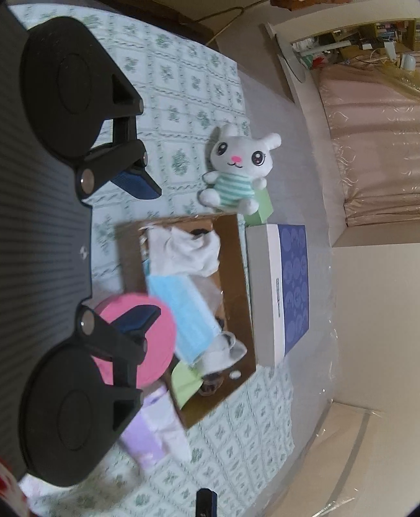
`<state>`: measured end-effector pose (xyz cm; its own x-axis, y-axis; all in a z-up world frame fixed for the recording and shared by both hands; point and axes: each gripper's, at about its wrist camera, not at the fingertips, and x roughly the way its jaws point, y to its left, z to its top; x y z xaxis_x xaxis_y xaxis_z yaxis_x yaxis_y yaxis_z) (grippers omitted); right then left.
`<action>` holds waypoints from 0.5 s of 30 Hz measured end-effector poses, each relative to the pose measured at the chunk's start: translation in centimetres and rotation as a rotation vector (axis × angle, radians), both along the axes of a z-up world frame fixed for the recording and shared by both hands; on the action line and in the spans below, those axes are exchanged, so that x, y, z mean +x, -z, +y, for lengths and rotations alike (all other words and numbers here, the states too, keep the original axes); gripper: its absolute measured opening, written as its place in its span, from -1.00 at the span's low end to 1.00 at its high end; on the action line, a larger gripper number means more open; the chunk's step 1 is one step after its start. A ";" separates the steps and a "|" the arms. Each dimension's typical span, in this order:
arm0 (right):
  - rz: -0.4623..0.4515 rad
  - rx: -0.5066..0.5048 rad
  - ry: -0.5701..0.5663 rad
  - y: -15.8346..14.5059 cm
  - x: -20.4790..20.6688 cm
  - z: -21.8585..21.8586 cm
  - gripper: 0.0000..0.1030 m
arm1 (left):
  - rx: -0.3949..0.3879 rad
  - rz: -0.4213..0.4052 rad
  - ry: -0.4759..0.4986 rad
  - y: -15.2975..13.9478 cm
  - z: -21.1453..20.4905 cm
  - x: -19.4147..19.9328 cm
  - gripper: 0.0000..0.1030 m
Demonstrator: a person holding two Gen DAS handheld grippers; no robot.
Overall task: Organize soft objects
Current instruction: 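Move left tool to yellow towel while right tool reaches folded white cloth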
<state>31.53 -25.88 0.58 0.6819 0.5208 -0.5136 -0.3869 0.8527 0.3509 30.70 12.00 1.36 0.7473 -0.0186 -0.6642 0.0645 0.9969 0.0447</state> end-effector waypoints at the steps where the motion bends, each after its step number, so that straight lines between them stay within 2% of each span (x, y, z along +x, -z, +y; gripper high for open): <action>1: 0.000 -0.002 0.001 -0.2 -0.7 -0.1 0.49 | -0.010 -0.002 -0.001 -0.1 -0.2 -0.8 0.36; 9: 0.005 -0.002 0.027 -1.1 -6.6 -0.8 0.50 | -0.090 -0.028 -0.008 -1.4 -2.2 -7.1 0.36; 15: 0.005 0.013 0.022 -1.7 -10.4 -1.0 0.50 | -0.082 -0.014 0.002 -1.0 -3.6 -11.1 0.36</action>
<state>21.13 -26.85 2.28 0.6908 0.5122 -0.5103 -0.3663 0.8565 0.3637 19.62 8.45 2.38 0.7567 -0.0740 -0.6496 0.0665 0.9971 -0.0361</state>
